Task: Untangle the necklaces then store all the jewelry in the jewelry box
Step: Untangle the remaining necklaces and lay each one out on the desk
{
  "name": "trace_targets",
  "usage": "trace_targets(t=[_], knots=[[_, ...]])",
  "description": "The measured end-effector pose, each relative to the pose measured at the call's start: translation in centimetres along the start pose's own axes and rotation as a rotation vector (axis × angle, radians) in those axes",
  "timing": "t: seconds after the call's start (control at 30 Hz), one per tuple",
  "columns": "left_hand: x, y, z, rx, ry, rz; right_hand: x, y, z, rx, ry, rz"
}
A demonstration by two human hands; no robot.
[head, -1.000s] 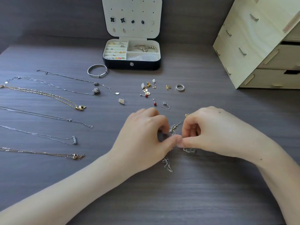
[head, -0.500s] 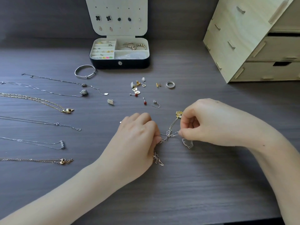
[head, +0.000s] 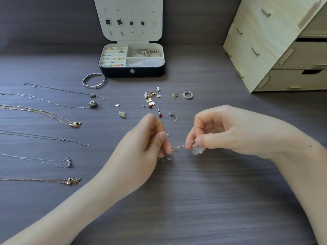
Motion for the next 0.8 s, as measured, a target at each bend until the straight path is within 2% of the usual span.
trace_targets(t=[0.2, 0.37, 0.57, 0.8], knots=[[0.13, 0.03, -0.02, -0.028, 0.009, 0.036, 0.16, 0.05, 0.19, 0.02, 0.006, 0.04], [0.12, 0.3, -0.65, 0.036, -0.151, 0.136, 0.01, 0.13, 0.26, 0.036, 0.048, 0.021], [0.12, 0.11, -0.3, 0.076, -0.311, 0.12, 0.18, 0.24, 0.05, 0.032, 0.062, 0.058], [0.03, -0.09, -0.37, 0.032, -0.233, 0.151, 0.86, 0.37, 0.43, -0.011, 0.294, 0.068]])
Point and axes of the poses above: each hand's wrist, its own y-axis away from the middle knuckle, its own x-axis out of the palm, z = x × y, the point moved 4 cm from there along -y, towards the middle knuckle, and after that the axes turned 7 degrees about y, right-handed, at the moved point
